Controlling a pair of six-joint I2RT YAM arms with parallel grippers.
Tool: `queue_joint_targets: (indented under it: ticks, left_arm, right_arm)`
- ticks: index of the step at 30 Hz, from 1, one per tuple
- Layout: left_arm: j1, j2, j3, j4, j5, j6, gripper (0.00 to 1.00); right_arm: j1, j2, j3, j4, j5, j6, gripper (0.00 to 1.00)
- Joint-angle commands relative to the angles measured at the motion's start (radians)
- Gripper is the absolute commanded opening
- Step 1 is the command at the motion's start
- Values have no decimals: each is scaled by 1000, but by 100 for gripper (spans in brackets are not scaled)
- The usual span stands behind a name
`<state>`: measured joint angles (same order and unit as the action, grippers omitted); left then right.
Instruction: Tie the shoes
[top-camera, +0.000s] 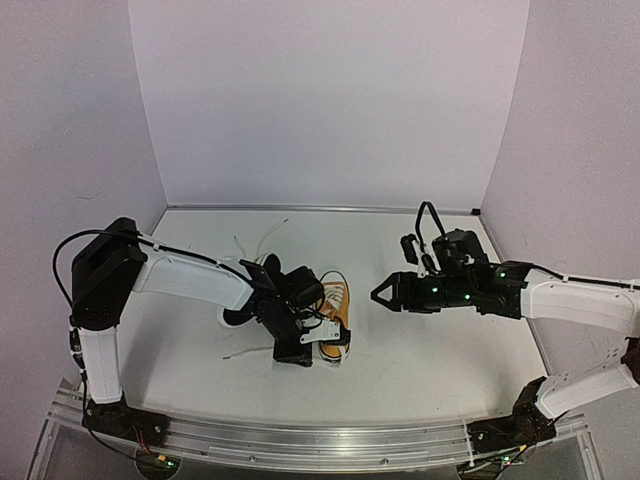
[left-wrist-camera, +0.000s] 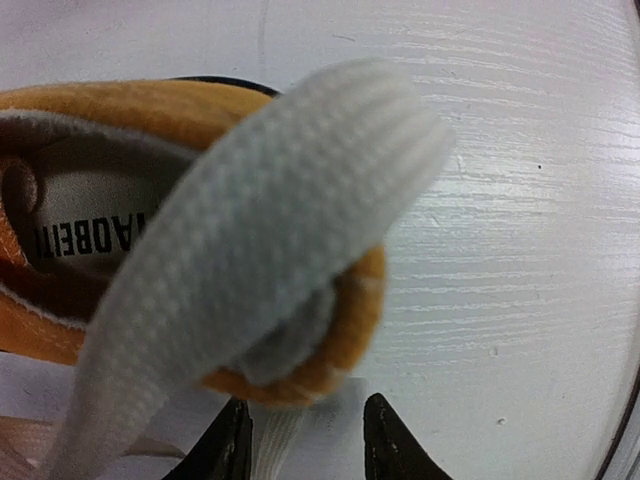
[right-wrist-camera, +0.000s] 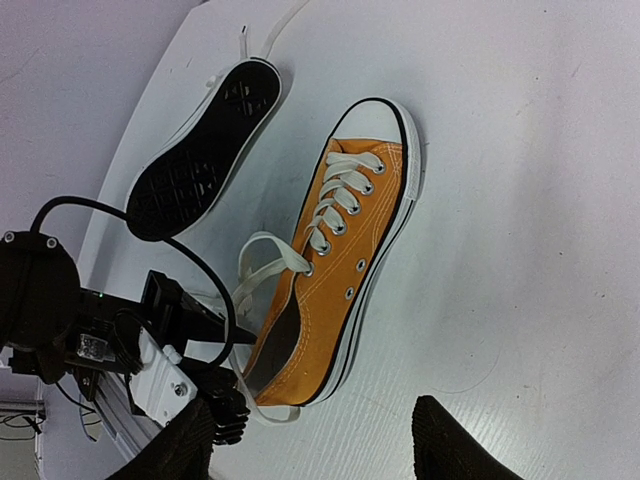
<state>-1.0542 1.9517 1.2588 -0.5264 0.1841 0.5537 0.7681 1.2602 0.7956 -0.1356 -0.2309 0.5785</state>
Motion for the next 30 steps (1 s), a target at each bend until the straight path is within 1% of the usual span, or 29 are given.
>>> queue_joint_targets:
  ticks: [1, 6, 8, 12, 16, 17, 21, 25, 28, 30]
  left_arm:
    - [9, 37, 45, -20, 2, 14, 37]
    - [8, 74, 79, -82, 19, 4, 33]
    - [9, 86, 92, -116, 27, -2, 28]
    - [0, 71, 86, -164, 16, -14, 13]
    - [-21, 33, 71, -191, -8, -25, 2]
    - [-25, 18, 64, -184, -10, -32, 0]
    - [-29, -70, 40, -112, 8, -79, 0]
    - [-26, -185, 22, 37, 57, -164, 0]
    - [-8, -265, 3, 160, 46, -259, 0]
    - [25, -300, 5, 236, 21, -354, 0]
  right_arm:
    - [-6, -25, -8, 19, 0, 0, 65]
    - [-6, -23, -10, 19, 0, 3, 65]
    - [-6, -24, -10, 19, 1, 2, 65]
    - [-6, -28, -10, 19, 4, 1, 65]
    - [-6, -22, -10, 19, 3, -1, 65]
    - [-6, -19, -9, 19, 3, -1, 65]
    - [-6, -10, -5, 22, -2, -4, 65]
    - [-6, 0, 7, 21, -1, -19, 65]
    - [-7, 7, 25, 16, 17, -43, 65]
    - [-8, 19, 40, 12, 24, -65, 64]
